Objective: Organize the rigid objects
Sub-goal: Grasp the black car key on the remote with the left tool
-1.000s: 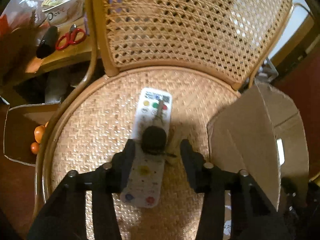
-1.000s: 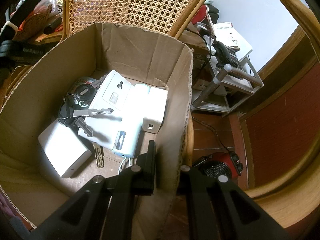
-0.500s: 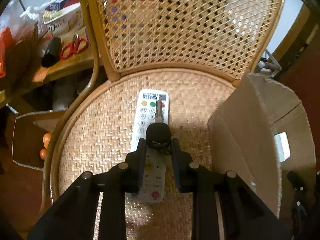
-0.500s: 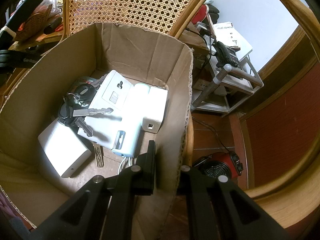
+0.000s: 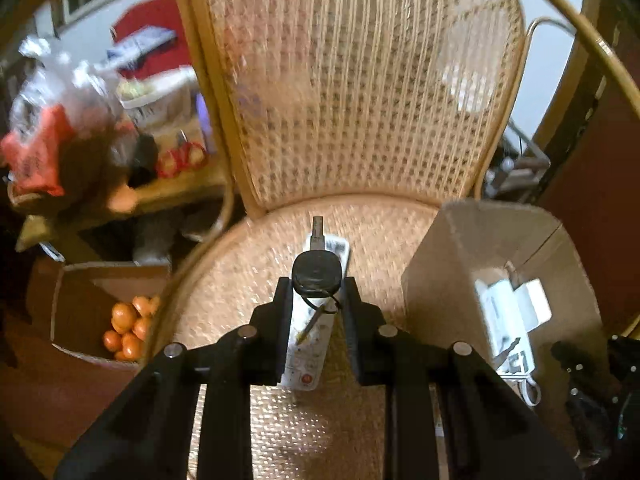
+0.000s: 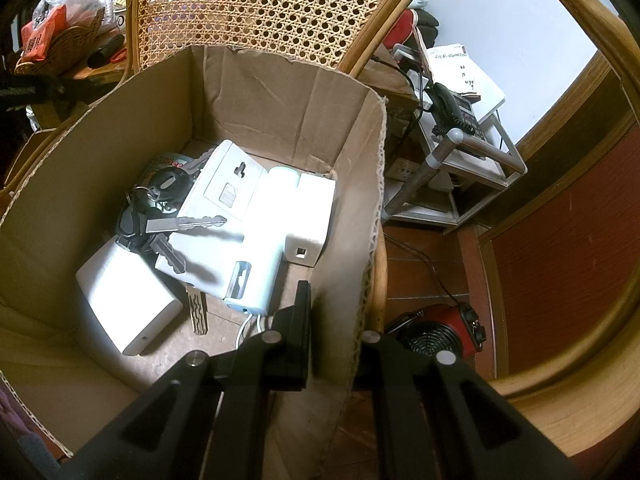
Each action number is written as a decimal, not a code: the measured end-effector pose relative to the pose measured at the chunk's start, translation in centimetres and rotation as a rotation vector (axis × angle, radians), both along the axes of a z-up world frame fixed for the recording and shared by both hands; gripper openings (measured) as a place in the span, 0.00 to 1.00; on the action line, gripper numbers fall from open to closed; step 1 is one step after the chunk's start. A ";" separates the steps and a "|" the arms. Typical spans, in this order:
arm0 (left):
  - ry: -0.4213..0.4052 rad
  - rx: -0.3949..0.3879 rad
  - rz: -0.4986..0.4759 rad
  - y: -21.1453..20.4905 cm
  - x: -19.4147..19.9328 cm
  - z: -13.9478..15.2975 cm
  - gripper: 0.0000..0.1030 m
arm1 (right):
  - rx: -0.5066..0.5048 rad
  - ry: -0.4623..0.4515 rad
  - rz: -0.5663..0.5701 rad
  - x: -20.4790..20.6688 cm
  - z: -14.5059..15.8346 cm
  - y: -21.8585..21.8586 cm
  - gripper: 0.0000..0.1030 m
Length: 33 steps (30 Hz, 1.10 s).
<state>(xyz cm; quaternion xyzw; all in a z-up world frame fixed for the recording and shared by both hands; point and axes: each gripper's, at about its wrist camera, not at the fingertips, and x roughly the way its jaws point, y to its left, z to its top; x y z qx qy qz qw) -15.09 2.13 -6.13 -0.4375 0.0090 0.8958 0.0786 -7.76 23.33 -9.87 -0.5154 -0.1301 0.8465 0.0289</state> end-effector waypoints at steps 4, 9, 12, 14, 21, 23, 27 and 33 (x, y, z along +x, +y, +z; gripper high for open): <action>0.082 0.035 -0.011 0.0 1.8 2.7 0.21 | 0.000 0.000 0.001 0.0 0.0 0.1 0.10; 0.190 0.069 -0.076 1.1 4.7 5.8 0.22 | 0.000 0.000 0.000 0.0 0.0 0.0 0.10; 0.248 0.083 -0.120 2.4 6.3 7.2 0.22 | -0.002 0.000 -0.003 0.0 0.0 0.0 0.10; 0.279 0.098 -0.164 3.4 7.3 8.0 0.22 | 0.000 0.000 -0.003 0.0 -0.1 0.0 0.10; 0.248 0.150 -0.272 6.6 8.8 8.6 0.22 | -0.003 0.000 -0.004 0.0 0.0 0.0 0.09; 0.215 0.168 -0.286 7.2 8.5 8.0 0.22 | -0.003 0.000 -0.004 0.0 0.0 -0.1 0.10; 0.141 0.177 -0.293 8.3 7.9 6.5 0.21 | -0.006 0.000 -0.004 -0.1 -0.1 0.3 0.10; 0.079 0.122 -0.295 9.7 7.5 4.5 0.15 | -0.015 0.001 -0.013 0.2 0.0 0.4 0.10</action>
